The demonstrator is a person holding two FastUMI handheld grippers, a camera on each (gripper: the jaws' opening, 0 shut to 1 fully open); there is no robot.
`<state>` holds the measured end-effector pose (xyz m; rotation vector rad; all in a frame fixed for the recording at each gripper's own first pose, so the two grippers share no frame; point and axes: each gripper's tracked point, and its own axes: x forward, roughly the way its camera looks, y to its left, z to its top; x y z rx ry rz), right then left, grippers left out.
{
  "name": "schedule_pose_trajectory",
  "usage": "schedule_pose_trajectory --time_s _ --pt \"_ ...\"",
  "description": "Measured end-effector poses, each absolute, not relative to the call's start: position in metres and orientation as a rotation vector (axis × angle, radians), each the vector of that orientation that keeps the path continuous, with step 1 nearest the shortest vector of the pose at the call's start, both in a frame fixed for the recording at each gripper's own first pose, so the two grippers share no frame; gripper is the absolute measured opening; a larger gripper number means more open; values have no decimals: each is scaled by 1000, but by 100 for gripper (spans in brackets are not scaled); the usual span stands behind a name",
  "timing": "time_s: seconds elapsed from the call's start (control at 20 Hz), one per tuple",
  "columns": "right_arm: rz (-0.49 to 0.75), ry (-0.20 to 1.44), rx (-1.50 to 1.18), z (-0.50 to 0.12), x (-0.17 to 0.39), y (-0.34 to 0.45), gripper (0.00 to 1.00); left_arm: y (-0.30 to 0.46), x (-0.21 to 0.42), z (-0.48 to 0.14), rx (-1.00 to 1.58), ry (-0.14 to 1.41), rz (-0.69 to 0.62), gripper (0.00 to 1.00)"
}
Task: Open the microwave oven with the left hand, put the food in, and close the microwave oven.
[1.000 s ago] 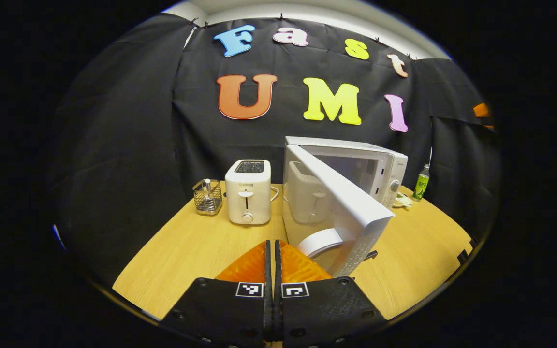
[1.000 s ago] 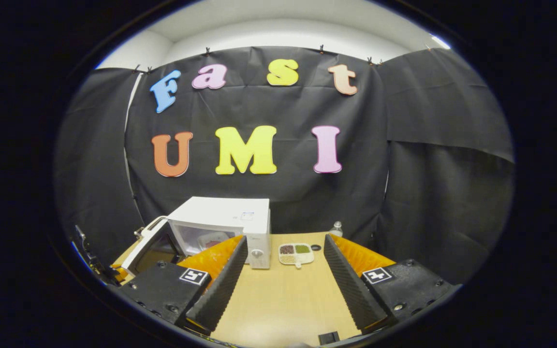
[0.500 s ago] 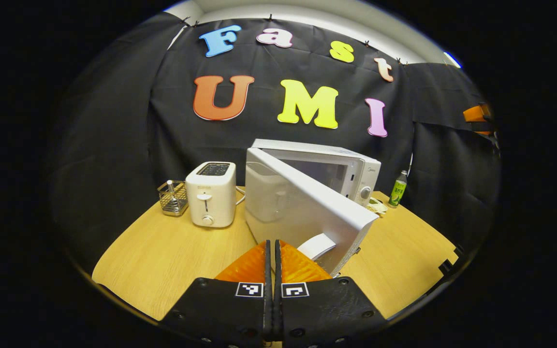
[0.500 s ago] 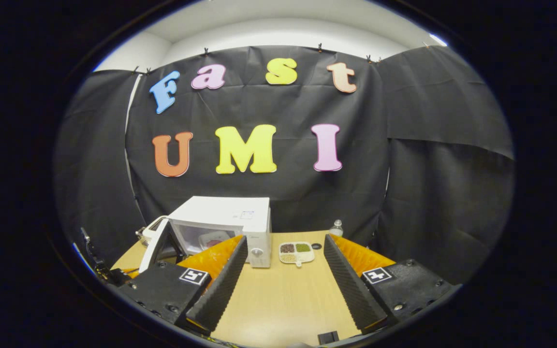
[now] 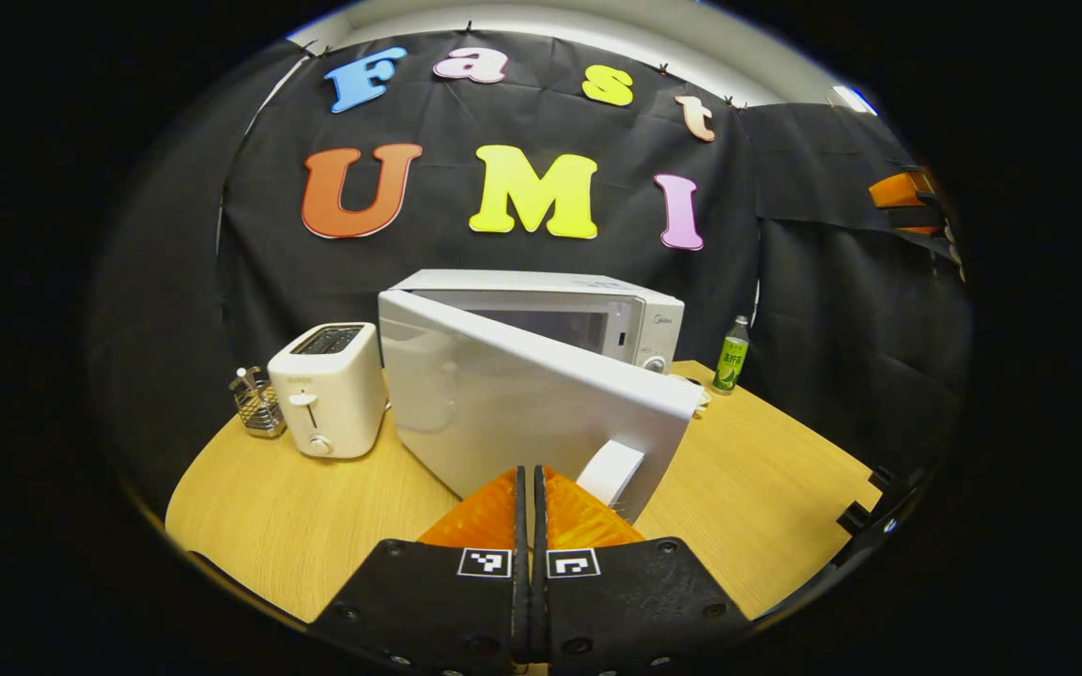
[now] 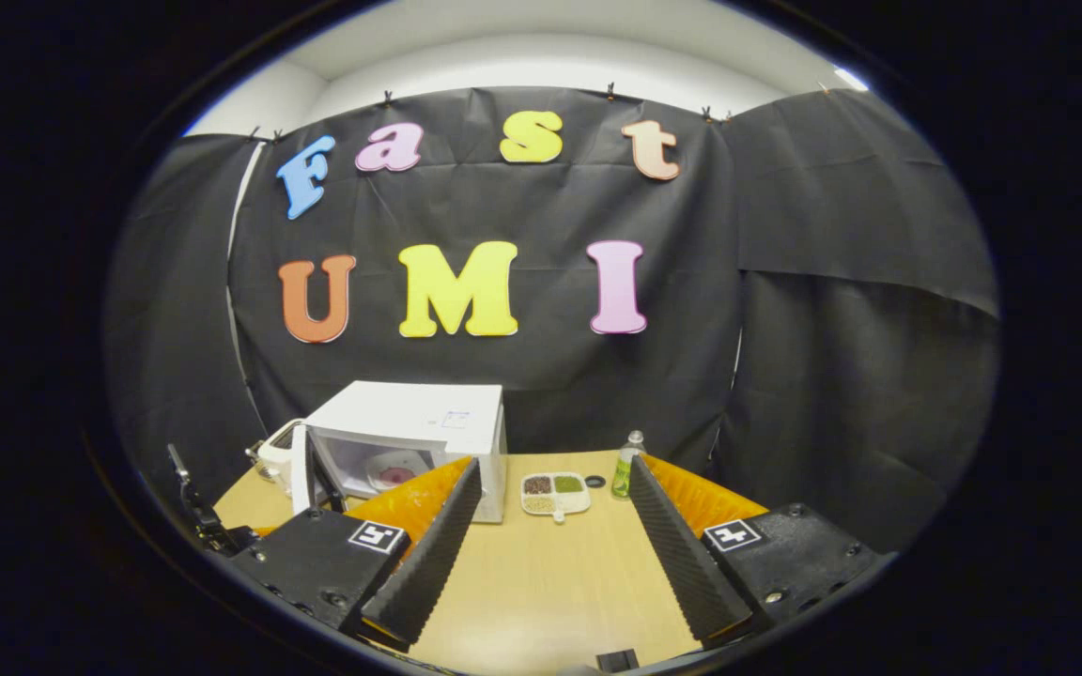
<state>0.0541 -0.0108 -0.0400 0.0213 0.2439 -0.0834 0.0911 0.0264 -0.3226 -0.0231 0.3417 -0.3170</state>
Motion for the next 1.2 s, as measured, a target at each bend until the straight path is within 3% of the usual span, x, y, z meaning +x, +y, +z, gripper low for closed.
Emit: schedule_pose_trajectory --time_s 0.15,0.2,0.25,0.3,0.4,0.45,0.5,0.85,0.9,0.95,1.0,1.05,1.1,1.15,1.2 --pt "-99 245 16 -38 61 -21 100 6 105 -319 -8 336 -348 0" --pt "-102 246 14 -37 63 -24 92 1 109 -318 -8 334 -358 0" --pt "-108 246 13 -37 64 -27 92 -6 114 -318 -9 334 -366 0" --pt "-114 245 13 -36 67 -31 100 -14 119 -318 -8 332 -373 0" --pt "-126 245 18 -36 72 -37 100 -28 128 -319 0 330 -391 0" --pt "-131 245 21 -37 74 -40 92 -35 133 -319 3 332 -403 0" --pt "-137 247 22 -38 76 -43 100 -42 138 -319 5 333 -413 0" --pt "-181 276 32 -49 92 -70 100 -83 193 -320 29 330 -448 0" --pt "-188 276 34 -50 93 -74 92 -87 201 -321 32 329 -450 0" --pt "-194 272 36 -51 94 -76 92 -90 209 -321 32 323 -452 0" --pt "-197 269 42 -52 95 -79 100 -94 216 -323 33 324 -452 0" --pt "-201 270 51 -56 96 -80 92 -97 223 -326 31 325 -450 0" --pt "-205 271 62 -59 97 -81 100 -100 230 -327 26 328 -446 0" --pt "-210 273 69 -61 97 -83 92 -102 235 -328 15 336 -443 0" --pt "-215 273 68 -63 96 -85 100 -105 242 -329 7 341 -438 0"
